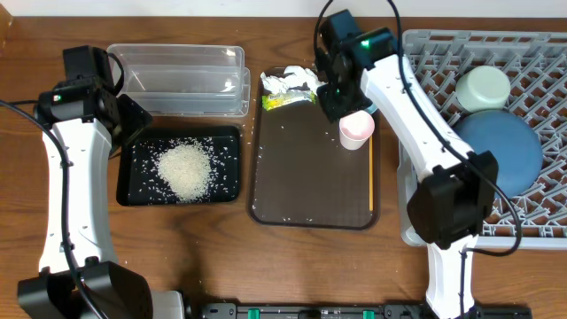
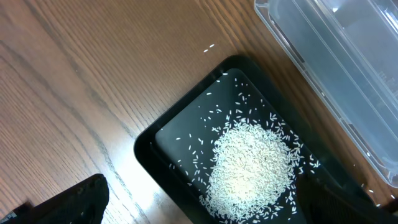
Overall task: Sort waste into correct bins and load items into the dishwasher rack
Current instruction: 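Move the right gripper over the pink cup on the brown tray, then lower the right gripper and grasp the pink cup's rim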
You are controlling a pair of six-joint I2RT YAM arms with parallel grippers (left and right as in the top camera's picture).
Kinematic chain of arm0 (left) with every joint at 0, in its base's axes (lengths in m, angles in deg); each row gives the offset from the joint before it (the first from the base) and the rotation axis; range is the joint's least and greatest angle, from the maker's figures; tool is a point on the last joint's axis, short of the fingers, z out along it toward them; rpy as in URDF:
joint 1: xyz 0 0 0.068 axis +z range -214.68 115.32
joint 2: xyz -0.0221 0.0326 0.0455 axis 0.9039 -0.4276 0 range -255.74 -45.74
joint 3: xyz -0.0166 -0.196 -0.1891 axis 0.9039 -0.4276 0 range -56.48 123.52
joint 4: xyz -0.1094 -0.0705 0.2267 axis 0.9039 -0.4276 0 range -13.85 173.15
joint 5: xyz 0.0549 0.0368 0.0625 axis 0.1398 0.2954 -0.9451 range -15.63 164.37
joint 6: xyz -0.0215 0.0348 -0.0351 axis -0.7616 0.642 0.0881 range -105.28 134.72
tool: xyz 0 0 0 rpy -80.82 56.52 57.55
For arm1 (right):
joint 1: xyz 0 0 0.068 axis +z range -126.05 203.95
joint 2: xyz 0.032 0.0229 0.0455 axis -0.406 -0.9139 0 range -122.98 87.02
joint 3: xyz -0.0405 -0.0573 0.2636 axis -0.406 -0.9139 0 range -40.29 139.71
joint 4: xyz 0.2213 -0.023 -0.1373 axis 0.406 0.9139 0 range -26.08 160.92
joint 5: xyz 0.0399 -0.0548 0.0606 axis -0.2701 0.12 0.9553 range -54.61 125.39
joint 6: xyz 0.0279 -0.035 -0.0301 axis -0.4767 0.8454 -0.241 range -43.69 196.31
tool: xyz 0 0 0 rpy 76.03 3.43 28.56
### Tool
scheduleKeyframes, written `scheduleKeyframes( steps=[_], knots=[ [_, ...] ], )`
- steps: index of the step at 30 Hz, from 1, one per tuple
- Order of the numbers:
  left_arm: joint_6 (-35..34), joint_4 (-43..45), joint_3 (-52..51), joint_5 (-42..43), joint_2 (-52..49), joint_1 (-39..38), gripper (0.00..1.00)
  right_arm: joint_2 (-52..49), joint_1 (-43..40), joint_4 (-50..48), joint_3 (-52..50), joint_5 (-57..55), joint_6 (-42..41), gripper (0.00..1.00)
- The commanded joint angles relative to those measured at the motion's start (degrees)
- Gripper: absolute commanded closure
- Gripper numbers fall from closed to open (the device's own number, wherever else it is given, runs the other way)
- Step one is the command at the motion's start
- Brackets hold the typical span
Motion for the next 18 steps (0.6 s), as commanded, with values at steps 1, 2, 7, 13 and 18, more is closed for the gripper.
scheduleKeyframes(
  steps=[1,2,7,13,18],
  knots=[
    [-0.46,-0.17,1.16,-0.94,-0.2,0.2,0.03,-1.36,0.52,0.42,-0.35,-1.36,-4.24,0.57],
    [-0.46,-0.2,1.16,-0.94,-0.2,0.2,0.03,-1.7,0.52,0.7,-0.44,-0.96,-4.85,0.57],
    [-0.46,-0.17,1.16,-0.94,-0.2,0.2,0.03,-2.49,0.55,2.25,-1.51,-0.55,-5.25,0.6],
    [-0.46,-0.17,1.16,-0.94,-0.2,0.2,0.02,-2.49,0.52,-0.09,-6.45,-0.59,-6.12,0.61],
    [-0.46,-0.17,1.16,-0.94,-0.2,0.2,0.03,-2.49,0.48,-3.37,-10.32,-0.57,-6.14,0.76]
  ],
)
